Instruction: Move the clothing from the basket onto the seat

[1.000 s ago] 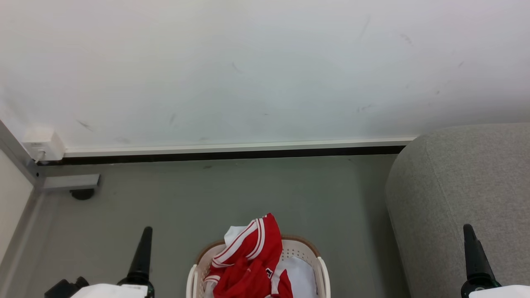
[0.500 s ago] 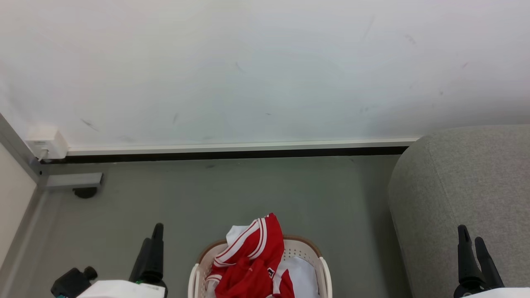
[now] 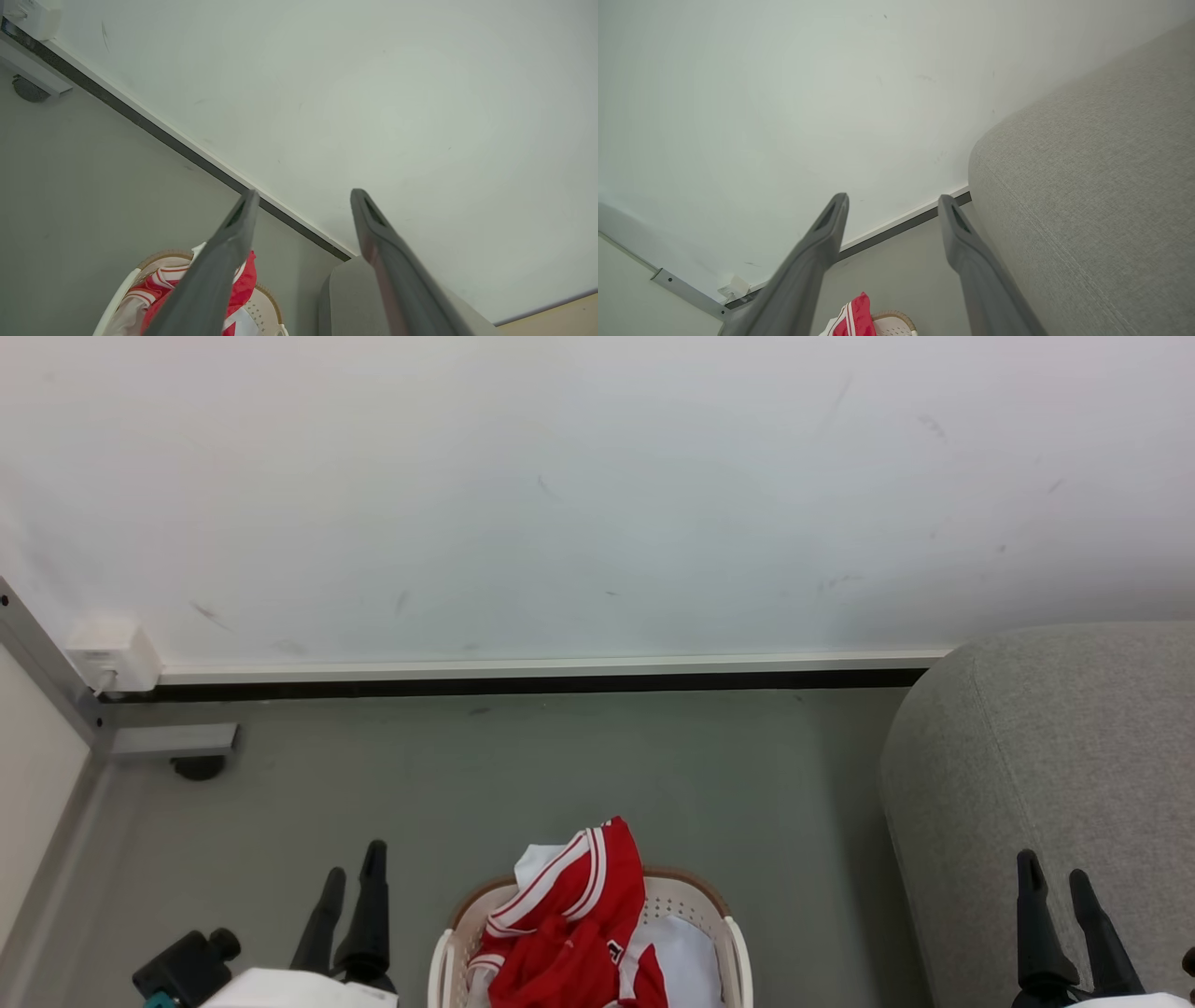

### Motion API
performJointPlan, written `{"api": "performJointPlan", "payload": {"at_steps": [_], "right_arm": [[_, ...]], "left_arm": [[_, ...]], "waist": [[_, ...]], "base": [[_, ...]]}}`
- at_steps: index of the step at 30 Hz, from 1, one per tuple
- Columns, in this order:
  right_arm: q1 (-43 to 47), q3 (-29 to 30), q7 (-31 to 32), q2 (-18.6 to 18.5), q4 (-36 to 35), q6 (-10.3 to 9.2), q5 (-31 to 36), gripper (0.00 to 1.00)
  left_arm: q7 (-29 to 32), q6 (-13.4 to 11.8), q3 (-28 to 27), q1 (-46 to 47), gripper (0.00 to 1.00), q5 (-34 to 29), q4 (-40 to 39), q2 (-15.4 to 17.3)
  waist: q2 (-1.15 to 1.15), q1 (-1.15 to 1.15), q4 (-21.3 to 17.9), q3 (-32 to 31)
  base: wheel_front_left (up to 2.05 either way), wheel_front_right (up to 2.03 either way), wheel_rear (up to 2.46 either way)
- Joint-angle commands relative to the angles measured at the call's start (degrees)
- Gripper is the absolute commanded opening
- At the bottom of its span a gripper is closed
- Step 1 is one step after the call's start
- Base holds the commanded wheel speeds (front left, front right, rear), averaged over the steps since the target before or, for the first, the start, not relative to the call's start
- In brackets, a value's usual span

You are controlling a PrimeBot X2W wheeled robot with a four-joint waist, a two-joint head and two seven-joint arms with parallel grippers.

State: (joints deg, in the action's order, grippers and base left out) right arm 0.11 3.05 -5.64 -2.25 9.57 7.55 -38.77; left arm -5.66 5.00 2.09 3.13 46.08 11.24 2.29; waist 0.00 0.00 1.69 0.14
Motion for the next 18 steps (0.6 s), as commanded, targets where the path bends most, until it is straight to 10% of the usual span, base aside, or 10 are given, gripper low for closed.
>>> {"api": "performJointPlan", "payload": {"at_steps": [1,18], "right_arm": [[-0.07,-0.18,-0.78,-0.66,-0.93,-0.05,2.46,1.0],[1.12,-1.14,-3.48,-0.7,-1.57,-0.07,13.71,1.0]], "left_arm": [[-0.85,0.03,0.22,0.12,1.0,-2.86,-0.73,0.54],[-3.47,-0.63,2.07,-0.45,1.0,-14.22,-1.13,0.62]], "waist": [[0.0,0.0,0.08,-0.04],[0.0,0.0,0.5,-0.28]], "base": [[0.0,0.0,0.0],[0.0,0.0,0.0]]}}
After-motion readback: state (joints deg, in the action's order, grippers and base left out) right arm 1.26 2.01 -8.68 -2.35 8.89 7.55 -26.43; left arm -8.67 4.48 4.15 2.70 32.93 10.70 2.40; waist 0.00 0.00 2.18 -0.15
